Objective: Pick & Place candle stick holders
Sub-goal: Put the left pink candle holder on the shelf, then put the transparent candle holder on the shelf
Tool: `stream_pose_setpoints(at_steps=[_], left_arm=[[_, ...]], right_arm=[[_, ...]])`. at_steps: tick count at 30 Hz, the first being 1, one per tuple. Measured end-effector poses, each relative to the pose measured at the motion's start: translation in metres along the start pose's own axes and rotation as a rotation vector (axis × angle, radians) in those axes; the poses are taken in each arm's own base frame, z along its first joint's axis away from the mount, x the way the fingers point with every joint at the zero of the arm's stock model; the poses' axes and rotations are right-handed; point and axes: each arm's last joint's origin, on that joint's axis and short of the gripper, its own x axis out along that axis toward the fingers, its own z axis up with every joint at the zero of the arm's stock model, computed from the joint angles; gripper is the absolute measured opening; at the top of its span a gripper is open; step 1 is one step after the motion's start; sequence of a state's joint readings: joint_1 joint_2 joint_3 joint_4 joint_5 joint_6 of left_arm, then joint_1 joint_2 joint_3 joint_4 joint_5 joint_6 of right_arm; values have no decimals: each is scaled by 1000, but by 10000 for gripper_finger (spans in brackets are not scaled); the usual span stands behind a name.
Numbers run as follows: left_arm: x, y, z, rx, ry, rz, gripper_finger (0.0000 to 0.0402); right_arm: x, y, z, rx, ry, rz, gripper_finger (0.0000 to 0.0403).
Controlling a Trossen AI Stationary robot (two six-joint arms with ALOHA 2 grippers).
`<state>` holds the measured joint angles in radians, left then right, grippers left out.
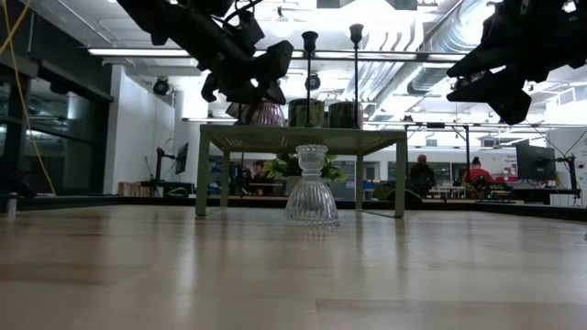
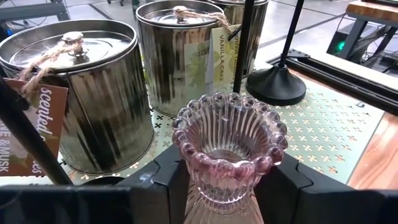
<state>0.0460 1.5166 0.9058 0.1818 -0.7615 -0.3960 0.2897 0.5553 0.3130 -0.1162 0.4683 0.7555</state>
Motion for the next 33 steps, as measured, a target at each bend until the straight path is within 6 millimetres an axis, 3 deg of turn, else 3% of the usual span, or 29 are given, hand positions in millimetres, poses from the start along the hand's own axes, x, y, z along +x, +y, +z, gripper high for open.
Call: stream_pose_setpoints(at_steps=[9,18,22,33], left_arm=[[0,0,0,87,-2,-4,154],[-2,-3,-1,128,-12,-21,265],[-7,-7,0,148,-41,10,294],[-22,-12,7,167,-101,52,303]], right_arm=[[0,0,0,0,0,1,178],[0,0,0,0,0,0,178],[0,0,0,0,0,0,178],[0,0,0,0,0,0,178]])
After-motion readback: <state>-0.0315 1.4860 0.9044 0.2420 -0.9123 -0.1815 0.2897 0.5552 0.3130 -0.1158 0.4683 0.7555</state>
